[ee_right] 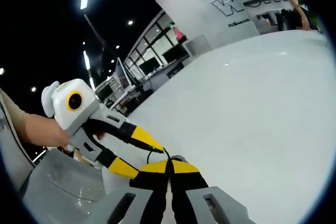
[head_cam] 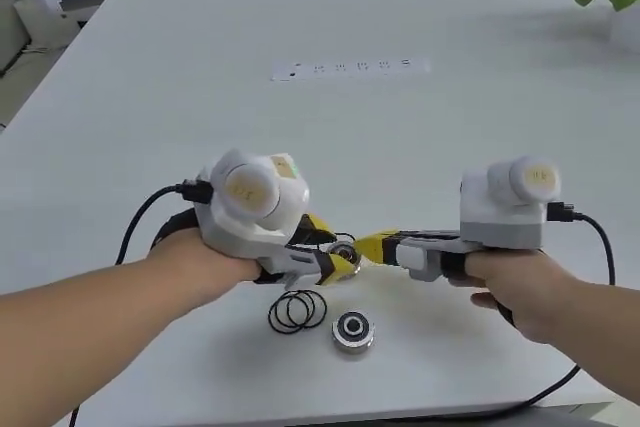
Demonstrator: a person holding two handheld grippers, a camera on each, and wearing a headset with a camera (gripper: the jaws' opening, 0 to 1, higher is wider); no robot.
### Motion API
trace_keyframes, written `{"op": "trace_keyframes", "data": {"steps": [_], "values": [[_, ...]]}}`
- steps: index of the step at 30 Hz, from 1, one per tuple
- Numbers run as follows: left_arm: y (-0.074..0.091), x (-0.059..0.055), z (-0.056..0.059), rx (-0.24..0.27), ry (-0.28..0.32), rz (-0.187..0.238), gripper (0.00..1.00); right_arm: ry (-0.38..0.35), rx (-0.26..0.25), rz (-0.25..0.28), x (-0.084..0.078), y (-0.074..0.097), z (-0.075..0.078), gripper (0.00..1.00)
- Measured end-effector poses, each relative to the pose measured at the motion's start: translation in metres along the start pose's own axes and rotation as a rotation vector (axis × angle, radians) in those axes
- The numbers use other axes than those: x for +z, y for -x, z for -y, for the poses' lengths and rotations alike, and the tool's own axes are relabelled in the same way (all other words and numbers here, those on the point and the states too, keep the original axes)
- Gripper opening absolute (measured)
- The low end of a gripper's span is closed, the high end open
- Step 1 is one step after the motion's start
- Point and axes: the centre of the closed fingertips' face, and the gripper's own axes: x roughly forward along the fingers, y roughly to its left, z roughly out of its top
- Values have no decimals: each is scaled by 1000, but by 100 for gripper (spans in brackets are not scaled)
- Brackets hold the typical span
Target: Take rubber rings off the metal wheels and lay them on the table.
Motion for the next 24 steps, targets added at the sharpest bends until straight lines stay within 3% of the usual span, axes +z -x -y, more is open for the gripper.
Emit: {"op": "trace_keyframes", "data": {"steps": [11, 24], "values": [[28, 7, 8, -4, 11, 51, 37, 21, 28, -2, 5, -1, -16, 0], [58, -9, 18, -4, 14, 54, 48, 59, 53, -40, 3, -8, -25, 0]]}}
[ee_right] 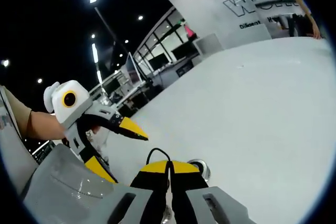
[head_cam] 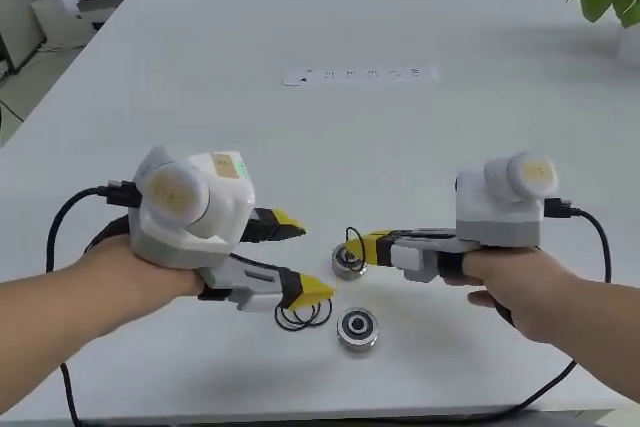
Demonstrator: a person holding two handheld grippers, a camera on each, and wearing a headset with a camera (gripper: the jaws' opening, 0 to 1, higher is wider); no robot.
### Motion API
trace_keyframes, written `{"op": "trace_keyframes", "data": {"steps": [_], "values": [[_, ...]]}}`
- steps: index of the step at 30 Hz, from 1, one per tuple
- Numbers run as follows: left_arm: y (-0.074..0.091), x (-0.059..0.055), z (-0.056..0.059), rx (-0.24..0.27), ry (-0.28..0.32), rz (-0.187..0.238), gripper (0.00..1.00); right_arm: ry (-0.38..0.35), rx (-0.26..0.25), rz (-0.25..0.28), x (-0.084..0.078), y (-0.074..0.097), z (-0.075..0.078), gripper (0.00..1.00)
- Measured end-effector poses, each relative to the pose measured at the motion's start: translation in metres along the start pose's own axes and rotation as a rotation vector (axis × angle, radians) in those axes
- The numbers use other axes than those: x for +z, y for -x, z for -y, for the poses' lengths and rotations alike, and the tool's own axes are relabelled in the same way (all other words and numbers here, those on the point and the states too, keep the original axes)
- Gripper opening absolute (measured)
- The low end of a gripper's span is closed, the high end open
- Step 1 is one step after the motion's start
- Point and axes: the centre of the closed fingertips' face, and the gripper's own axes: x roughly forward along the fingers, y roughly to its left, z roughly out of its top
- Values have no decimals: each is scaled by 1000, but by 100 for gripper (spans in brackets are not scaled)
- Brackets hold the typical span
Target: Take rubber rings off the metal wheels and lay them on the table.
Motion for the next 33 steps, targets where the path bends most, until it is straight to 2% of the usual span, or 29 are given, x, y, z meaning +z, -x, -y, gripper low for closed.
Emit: {"op": "trace_keyframes", "data": {"steps": [7, 12, 15, 22, 33], "values": [[12, -10, -1, 15, 24, 0, 52, 40, 14, -59, -8, -9, -7, 0], [18, -19, -1, 23, 39, -7, 53, 90, 18, -138, -20, -18, -13, 0], [22, -24, -2, 29, 45, -9, 53, 116, 22, -167, -24, -24, -16, 0], [26, -29, -1, 40, 61, -11, 53, 187, 12, -240, -35, -34, -20, 0], [32, -31, -5, 54, 73, -11, 53, 204, 2, -284, -41, -39, -22, 2]]}}
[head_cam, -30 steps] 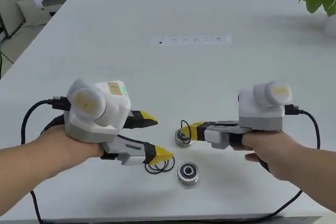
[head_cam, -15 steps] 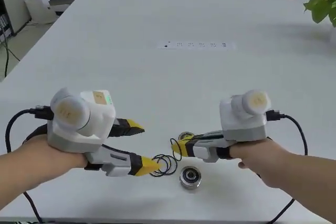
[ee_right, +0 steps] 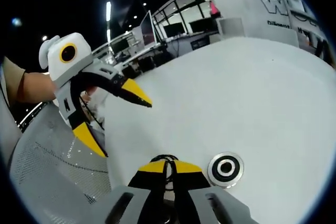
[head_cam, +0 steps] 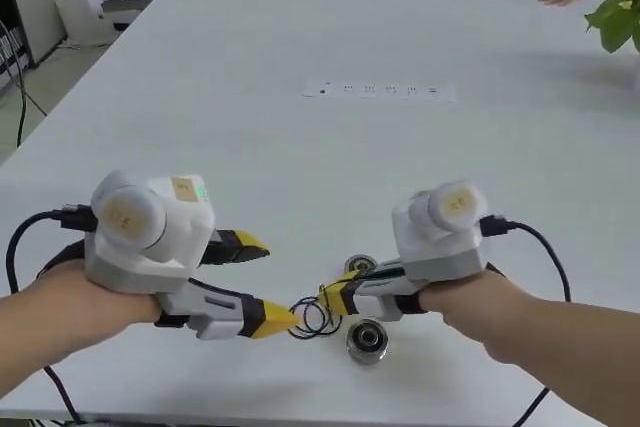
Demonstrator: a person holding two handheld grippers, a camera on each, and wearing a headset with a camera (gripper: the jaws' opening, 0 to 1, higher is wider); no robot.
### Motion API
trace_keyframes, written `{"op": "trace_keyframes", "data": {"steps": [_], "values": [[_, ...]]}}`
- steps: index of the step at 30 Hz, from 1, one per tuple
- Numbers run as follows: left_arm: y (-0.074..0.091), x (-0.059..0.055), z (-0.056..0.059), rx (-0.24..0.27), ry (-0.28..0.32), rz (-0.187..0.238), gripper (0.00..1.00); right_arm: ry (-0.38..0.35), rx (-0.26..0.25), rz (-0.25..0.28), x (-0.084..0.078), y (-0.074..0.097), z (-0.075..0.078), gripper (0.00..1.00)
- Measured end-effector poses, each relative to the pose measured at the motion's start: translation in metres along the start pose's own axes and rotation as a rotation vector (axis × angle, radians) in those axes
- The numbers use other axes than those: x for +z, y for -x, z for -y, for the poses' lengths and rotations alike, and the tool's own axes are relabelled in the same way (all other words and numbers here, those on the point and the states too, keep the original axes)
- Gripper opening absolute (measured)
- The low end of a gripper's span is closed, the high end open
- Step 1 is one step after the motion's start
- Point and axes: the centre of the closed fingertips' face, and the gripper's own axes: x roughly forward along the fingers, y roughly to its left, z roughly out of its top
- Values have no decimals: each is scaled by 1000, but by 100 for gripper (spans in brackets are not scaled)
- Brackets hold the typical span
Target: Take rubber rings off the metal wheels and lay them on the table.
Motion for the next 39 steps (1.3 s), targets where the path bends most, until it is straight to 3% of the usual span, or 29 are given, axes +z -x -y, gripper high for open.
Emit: {"op": "trace_keyframes", "data": {"steps": [6, 12, 27, 35, 39], "values": [[0, 0, 1, 1, 4, 0, 52, 18, -2, -7, 0, 0, -1, 5], [4, 2, 2, 6, 8, 3, 53, -1, 2, 40, 10, 9, -4, 13], [18, 18, 5, 27, 30, 51, 57, 33, -38, 177, 28, 61, -3, 27], [24, 27, 10, 36, 30, 75, 61, 85, -67, 216, 30, 85, -7, 37], [28, 29, 7, 52, 38, 88, 63, 87, -77, 237, 29, 95, -7, 43]]}}
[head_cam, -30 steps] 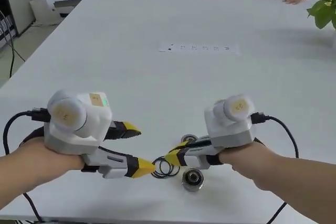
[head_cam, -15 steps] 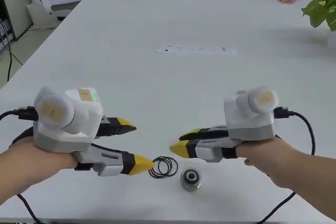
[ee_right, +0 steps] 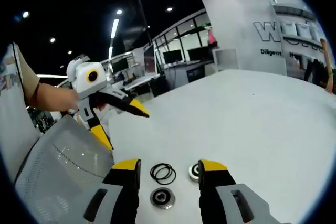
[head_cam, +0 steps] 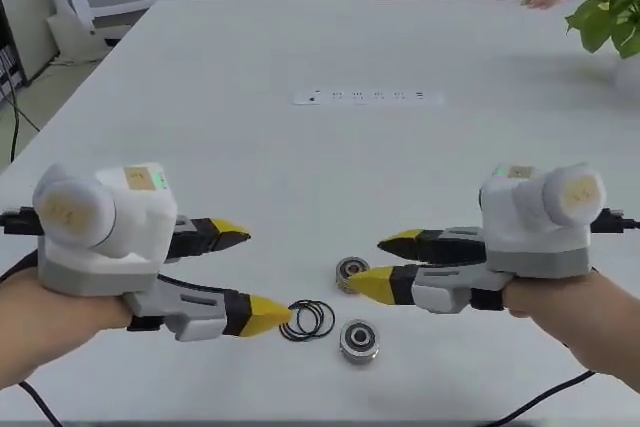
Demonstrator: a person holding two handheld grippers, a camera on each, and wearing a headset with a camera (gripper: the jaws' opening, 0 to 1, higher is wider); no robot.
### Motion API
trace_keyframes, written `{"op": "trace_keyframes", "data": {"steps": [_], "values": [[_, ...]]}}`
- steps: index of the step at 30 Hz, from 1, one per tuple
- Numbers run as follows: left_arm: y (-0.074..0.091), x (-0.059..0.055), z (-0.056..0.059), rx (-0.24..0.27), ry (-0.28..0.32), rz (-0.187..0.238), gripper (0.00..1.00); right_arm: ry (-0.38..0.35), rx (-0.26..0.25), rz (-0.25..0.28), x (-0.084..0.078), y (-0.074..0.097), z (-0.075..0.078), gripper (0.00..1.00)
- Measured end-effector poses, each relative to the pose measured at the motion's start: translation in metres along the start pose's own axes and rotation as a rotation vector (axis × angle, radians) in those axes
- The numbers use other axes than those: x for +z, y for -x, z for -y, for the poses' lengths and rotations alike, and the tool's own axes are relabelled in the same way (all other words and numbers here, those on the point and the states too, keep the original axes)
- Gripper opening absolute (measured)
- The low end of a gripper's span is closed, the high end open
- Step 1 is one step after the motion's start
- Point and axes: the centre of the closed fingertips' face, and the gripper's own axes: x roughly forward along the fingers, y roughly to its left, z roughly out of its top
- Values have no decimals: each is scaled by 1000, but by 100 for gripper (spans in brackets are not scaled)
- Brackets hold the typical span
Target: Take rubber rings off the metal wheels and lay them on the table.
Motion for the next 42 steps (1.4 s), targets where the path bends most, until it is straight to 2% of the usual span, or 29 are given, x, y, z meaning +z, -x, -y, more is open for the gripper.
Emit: {"op": "trace_keyframes", "data": {"steps": [12, 20, 26, 30, 42], "values": [[9, -6, 0, 27, 37, 11, 68, 23, -61, 19, -13, 29, 8, 58], [11, -11, 3, 31, 59, 18, 73, 38, -94, 14, -26, 44, 8, 64], [16, -13, 3, 47, 85, 36, 74, 41, -113, 10, -34, 49, 8, 68], [18, -17, 4, 56, 92, 32, 74, 44, -124, 10, -36, 52, 8, 71], [23, -20, 3, 79, 110, 44, 75, 39, -145, -3, -48, 59, 8, 75]]}}
